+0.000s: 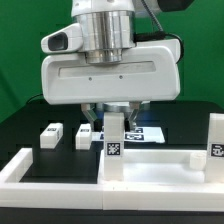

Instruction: Assemble desk

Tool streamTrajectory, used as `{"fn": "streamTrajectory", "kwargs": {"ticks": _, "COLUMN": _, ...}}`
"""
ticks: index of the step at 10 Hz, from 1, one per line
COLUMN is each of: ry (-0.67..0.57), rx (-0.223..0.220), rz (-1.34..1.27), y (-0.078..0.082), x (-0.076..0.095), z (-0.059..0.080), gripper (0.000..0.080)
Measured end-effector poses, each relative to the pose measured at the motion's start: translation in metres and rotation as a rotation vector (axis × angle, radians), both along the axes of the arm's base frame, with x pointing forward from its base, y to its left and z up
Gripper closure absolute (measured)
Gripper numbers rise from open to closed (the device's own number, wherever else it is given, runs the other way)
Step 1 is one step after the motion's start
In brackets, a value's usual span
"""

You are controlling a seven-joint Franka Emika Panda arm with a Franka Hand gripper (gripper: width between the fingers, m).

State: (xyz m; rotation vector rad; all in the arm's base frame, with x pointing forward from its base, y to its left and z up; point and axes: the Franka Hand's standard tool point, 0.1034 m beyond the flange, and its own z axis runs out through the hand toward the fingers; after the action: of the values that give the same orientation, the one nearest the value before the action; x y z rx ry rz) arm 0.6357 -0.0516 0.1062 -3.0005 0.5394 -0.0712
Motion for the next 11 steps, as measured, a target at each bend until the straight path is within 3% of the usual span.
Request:
{"fn": "streamTrajectory", "kwargs": {"ticks": 1, "ry": 0.007, "rx": 0.005, "rz": -0.082, "y": -0.0008, "x": -0.0001, "z": -0.0001, "gripper": 0.0511}}
{"fn": "streamTrajectory", "kwargs": {"ticks": 4, "ry": 0.034, "rx": 0.022, "rz": -0.386, "y": -0.0021, "x": -0.0002, "z": 0.0009, "gripper": 0.0511}}
{"fn": "streamTrajectory", "kwargs": {"ticks": 7, "ry": 0.096, "rx": 0.102, "rz": -0.957, "y": -0.0040, "x": -0.0012, "z": 0.0018, "gripper": 0.0511}}
{"fn": "streamTrajectory", "kwargs": {"ticks": 9, "ry": 0.132, "rx": 0.147, "rz": -1.193, "y": -0.0021, "x": -0.0015, "z": 0.0010, "gripper": 0.0511}}
{"fn": "streamTrajectory", "kwargs": {"ticks": 11, "ry": 0.144, "rx": 0.152, "rz": -1.299, "y": 0.0000, "x": -0.0013, "z": 0.0003, "gripper": 0.0511}}
